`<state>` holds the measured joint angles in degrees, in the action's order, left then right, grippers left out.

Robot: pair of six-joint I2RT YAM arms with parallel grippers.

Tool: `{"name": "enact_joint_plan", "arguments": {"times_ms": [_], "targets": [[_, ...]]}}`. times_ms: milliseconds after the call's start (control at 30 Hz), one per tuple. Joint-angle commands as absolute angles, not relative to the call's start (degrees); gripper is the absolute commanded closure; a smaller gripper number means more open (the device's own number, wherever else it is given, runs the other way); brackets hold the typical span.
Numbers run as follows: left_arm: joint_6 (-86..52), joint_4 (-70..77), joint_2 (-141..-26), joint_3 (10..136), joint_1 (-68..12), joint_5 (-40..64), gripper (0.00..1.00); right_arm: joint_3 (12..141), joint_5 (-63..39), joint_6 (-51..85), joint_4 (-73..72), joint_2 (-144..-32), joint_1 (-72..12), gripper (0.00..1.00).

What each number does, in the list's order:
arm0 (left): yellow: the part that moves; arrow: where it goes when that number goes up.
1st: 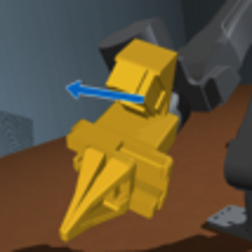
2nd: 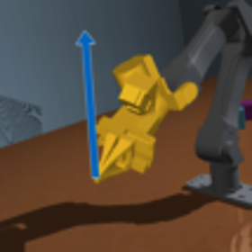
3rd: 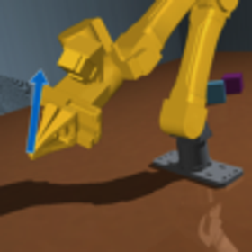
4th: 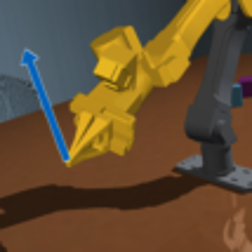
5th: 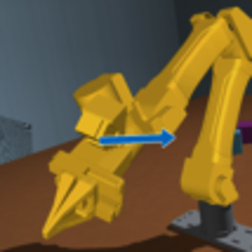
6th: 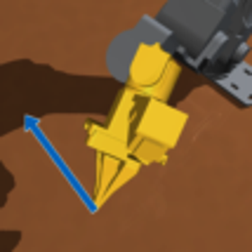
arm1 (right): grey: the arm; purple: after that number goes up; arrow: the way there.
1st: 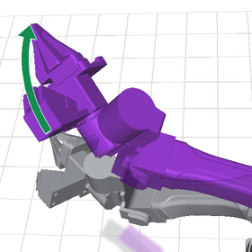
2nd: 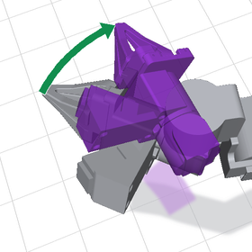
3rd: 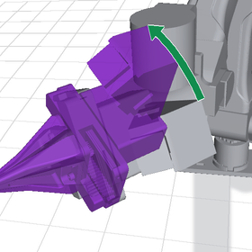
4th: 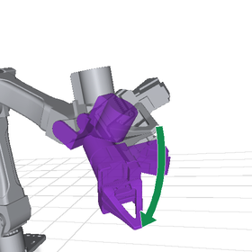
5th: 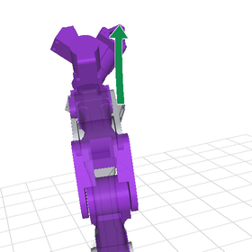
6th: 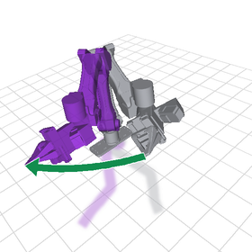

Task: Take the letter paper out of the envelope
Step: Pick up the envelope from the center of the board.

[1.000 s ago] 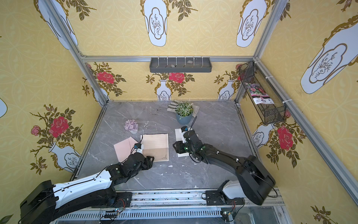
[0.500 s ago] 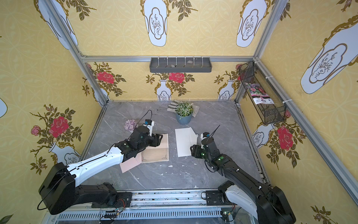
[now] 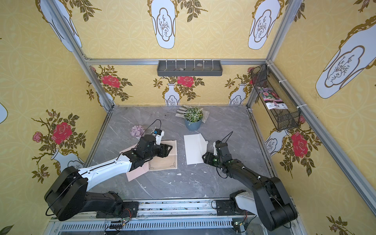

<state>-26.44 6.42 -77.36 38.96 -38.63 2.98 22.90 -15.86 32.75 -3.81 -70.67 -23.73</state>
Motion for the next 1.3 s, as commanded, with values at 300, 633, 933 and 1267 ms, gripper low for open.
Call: {"name": "enact_joint_plan", "arguments": {"times_ms": [300, 633, 933, 1267], "targets": [[-24.9, 5.7, -74.8, 37.7, -38.5, 2.9, 0.35, 25.7, -15.4, 31.9, -12.7, -79.5, -23.6, 0.42], [-24.9, 5.2, -74.9, 37.8, -38.5, 1.8, 0.34, 27.2, -15.9, 31.2, -14.4, -82.5, -23.7, 0.71], [-25.2, 5.4, -77.2, 38.5, -38.6, 2.7, 0.34, 26.4, -16.1, 30.6, -13.9, -80.4, -23.7, 0.89], [-25.2, 5.6, -78.9, 38.9, -38.6, 3.2, 0.34, 26.4, -17.2, 29.9, -12.9, -79.3, -23.9, 0.97]]}}
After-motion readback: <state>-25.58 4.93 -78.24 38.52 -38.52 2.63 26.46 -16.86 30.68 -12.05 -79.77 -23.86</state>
